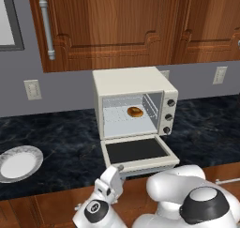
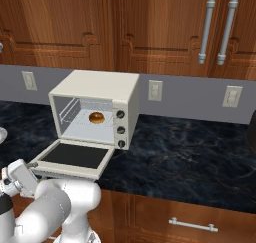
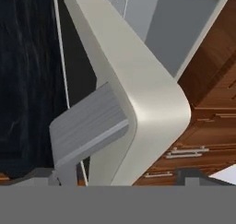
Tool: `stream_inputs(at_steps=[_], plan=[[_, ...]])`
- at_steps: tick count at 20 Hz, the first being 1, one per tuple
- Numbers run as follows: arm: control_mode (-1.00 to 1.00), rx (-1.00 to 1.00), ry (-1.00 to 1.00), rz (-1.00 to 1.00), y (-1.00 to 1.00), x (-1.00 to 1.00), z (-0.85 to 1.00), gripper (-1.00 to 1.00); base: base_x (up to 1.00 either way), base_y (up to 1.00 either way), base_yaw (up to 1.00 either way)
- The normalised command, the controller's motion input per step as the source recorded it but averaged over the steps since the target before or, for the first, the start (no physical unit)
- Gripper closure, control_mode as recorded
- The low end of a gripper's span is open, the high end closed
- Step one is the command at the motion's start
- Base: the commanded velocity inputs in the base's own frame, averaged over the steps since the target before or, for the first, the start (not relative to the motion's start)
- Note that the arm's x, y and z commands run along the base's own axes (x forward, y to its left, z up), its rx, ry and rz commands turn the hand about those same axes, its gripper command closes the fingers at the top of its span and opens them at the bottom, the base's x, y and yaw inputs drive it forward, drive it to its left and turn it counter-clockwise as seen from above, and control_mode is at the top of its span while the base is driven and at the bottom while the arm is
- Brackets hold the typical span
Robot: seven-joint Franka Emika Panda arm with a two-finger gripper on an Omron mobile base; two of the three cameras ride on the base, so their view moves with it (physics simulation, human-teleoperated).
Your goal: Pick up the bagel from the plate, place it on the toaster oven rack, close the door, and set the timer.
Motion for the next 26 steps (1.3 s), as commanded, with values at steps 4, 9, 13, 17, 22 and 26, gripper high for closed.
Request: stream_inputs(at_steps=[4,9,13,17,22,26], plan=[[-1.00,-0.05,0.00,0.00,0.00,0.12,0.01,-1.00,0.00,0.00,0.00],[-1.00,-0.03,0.00,0.00,0.00,0.29,0.01,-1.00,0.00,0.00,0.00],[-1.00,0.00,0.00,0.00,0.00,0.53,0.18,-1.00,0.00,0.00,0.00],[-1.00,0.00,0.01,0.00,-0.03,0.42,0.39,-1.00,0.00,0.00,0.00],[-1.00,0.00,0.01,0.00,-0.02,0.45,0.52,-1.00,0.00,0.00,0.00],[-1.00,0.00,0.01,0.00,0.00,0.54,0.53,-1.00,0.00,0.00,0.00]])
